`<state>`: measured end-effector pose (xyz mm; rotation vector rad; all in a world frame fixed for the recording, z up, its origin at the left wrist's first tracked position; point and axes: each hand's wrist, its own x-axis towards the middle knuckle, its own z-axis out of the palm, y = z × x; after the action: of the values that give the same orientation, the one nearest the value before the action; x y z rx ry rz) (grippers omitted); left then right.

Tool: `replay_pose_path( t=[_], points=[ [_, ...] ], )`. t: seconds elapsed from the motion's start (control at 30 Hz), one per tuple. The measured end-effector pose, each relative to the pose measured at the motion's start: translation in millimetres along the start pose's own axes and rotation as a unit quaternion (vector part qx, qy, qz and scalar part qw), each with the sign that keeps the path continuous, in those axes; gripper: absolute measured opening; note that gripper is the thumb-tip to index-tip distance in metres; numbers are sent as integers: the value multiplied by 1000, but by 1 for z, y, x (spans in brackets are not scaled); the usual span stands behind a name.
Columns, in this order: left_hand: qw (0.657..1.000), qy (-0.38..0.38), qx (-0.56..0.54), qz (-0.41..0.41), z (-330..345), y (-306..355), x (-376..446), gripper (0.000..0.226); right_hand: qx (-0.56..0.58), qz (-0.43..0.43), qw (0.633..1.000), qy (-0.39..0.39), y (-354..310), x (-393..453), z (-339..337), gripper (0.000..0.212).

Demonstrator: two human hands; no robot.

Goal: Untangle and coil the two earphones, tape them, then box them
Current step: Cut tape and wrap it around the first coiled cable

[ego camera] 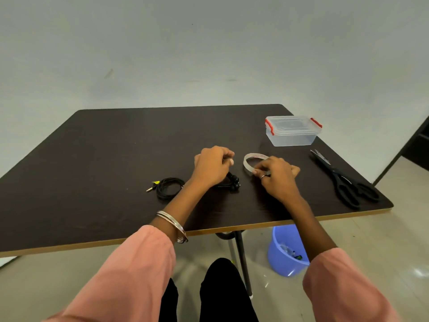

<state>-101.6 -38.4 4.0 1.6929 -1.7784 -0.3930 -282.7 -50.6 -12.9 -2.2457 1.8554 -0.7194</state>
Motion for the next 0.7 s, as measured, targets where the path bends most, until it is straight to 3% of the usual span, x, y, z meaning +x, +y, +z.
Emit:
replay_pose_path(
  t=[0.23,0.47,0.7],
  points=[
    [996,-13,-82,11,2,3,-5,54,196,-79,976,59,6,-7,-7,13],
    [979,116,-163,32,1,18,-20,27,228,-123,962,89,-2,-8,-10,14],
    [978,86,-182,54,4,25,-29,15,215,-130,962,108,-4,-11,-10,17]
  ],
)
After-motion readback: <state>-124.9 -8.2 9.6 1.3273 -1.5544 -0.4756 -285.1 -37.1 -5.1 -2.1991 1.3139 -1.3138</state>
